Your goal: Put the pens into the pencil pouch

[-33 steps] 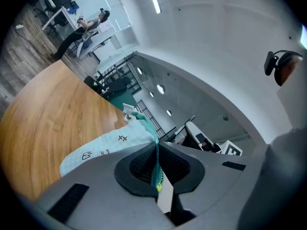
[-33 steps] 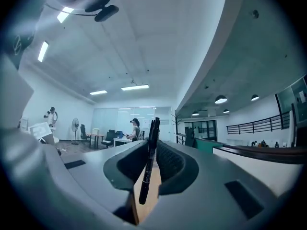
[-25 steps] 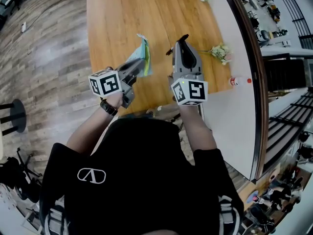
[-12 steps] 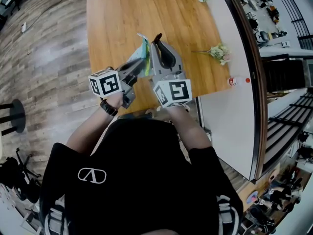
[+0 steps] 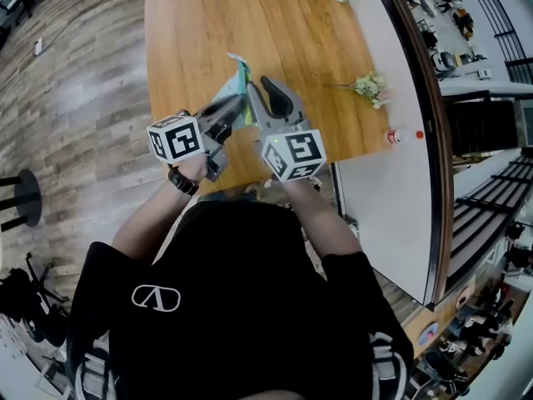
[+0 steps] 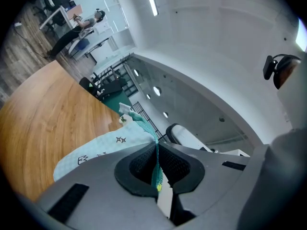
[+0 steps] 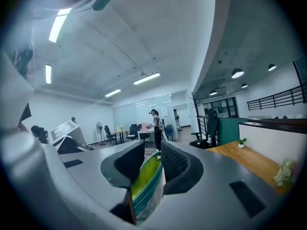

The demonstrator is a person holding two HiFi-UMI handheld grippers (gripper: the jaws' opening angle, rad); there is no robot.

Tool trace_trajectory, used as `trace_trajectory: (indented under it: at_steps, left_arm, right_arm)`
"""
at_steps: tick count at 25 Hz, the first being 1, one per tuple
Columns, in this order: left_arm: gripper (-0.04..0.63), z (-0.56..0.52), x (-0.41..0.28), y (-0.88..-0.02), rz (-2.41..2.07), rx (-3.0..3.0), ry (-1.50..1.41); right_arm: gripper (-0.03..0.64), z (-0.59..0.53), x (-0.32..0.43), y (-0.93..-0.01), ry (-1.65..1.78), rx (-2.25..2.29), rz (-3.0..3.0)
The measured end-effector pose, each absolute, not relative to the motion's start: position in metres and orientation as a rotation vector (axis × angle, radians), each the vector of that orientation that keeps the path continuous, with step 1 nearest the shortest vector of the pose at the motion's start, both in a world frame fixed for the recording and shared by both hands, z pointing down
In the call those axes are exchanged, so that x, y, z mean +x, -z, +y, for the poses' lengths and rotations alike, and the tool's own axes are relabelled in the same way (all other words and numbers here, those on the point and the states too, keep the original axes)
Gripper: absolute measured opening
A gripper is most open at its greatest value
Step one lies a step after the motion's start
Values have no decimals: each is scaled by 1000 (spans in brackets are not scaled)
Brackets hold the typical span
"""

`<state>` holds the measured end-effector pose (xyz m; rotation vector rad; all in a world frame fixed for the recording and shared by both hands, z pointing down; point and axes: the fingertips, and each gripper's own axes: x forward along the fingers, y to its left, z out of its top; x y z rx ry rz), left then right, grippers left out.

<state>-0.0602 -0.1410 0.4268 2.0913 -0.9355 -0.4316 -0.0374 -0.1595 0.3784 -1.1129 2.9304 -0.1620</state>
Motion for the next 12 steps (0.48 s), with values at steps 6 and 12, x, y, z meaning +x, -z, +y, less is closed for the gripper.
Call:
trace_trajectory:
  at_steps: [6,12]
  left_arm:
    - [17,-143,-64,-436,-963,2078,415]
    - [17,-147,-87,-464,-1055,2051,359]
  right_arm:
    - [103,-163,-13,-371,114,-1221,2854]
    - [97,-165,28,-368,89,-1351,2788]
